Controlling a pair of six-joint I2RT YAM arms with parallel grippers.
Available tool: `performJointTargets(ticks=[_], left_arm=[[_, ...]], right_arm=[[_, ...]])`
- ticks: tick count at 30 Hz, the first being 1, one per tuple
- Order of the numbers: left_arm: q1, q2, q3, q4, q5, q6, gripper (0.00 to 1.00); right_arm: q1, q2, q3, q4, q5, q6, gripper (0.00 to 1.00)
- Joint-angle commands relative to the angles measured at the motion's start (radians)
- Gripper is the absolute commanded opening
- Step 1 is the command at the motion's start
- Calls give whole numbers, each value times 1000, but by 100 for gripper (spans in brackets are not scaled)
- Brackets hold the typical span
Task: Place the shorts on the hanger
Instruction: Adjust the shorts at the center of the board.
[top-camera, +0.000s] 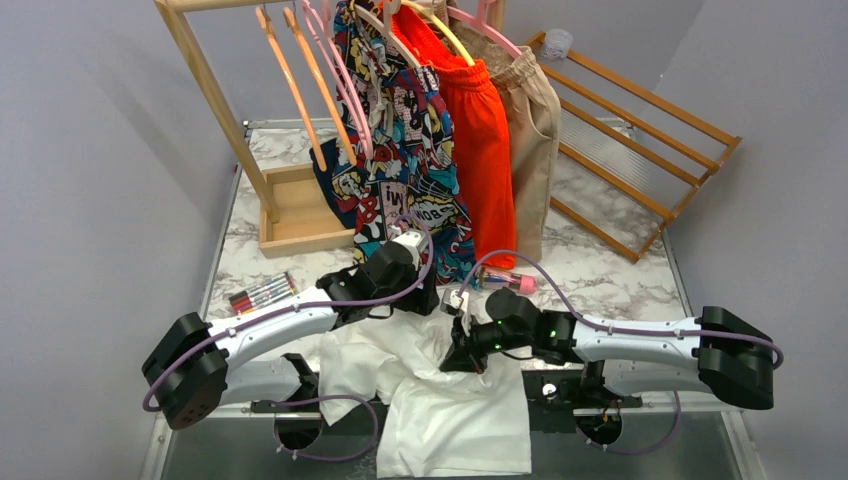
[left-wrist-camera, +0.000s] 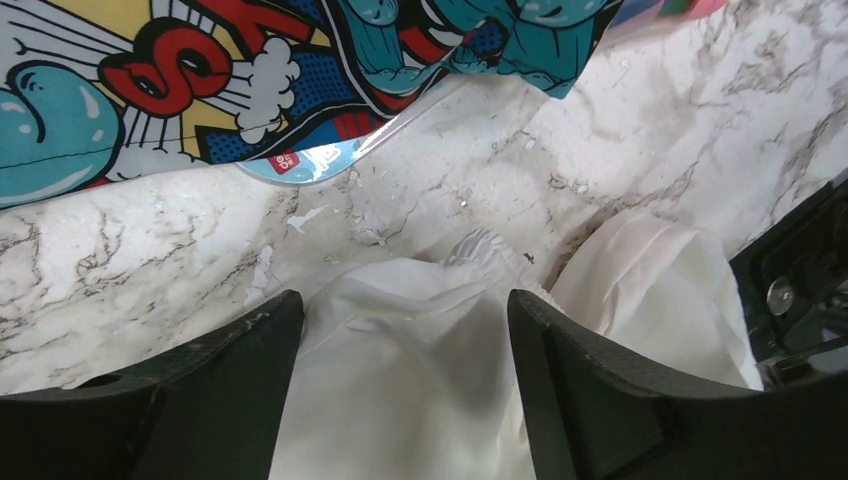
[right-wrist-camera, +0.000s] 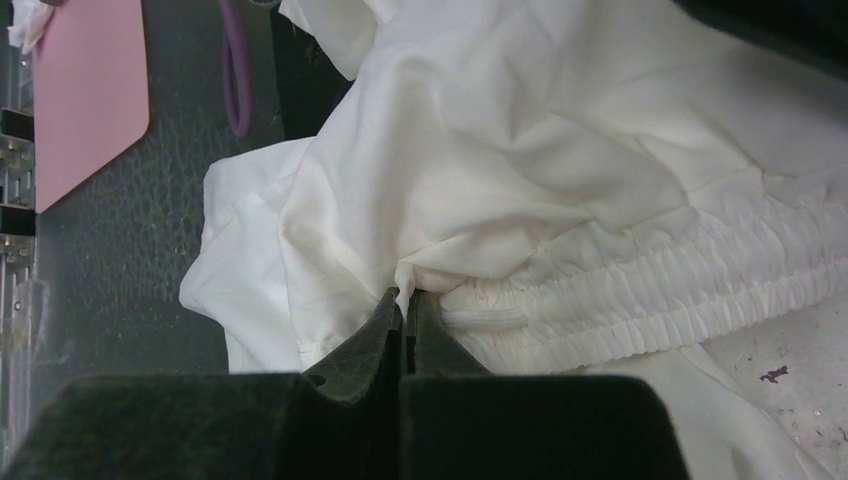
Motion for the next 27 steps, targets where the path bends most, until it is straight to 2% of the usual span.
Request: performJointTargets(ticks=[1, 8, 10, 11, 16, 17, 18, 21, 23, 24, 27], left_arm=[[-20, 28, 0, 22, 41, 45, 71], [-31, 49, -34, 26, 49, 68, 30], [-32, 40, -40, 27, 43, 71, 13], [-32, 32, -41, 27, 39, 73, 1], [-32, -75, -28, 27, -26, 83, 0], [-32, -113, -22, 26, -47, 90, 0], [-32, -155, -12, 26, -76, 97, 0], [-31, -280, 27, 27, -158, 130, 0], [-31, -365, 60, 28, -194, 163, 0], [-31, -394, 79, 28, -205, 182, 0], [-31, -464, 135, 25, -232, 238, 0]], right_arm=[[7, -33, -8, 5, -6, -3, 1], [7, -55, -5, 0, -4, 0, 1], [7, -59, -3, -1, -4, 0, 1], [7, -62, -1, -4, -4, 0, 1], [7, -82, 27, -47, 6, 1, 3], [7, -89, 39, -65, 12, 2, 9], [7, -99, 54, -84, 20, 1, 20], [7, -155, 106, -145, 59, -4, 57], [7, -206, 150, -185, 93, -18, 88], [7, -227, 178, -214, 113, -29, 97], [7, -277, 278, -305, 183, -76, 100]])
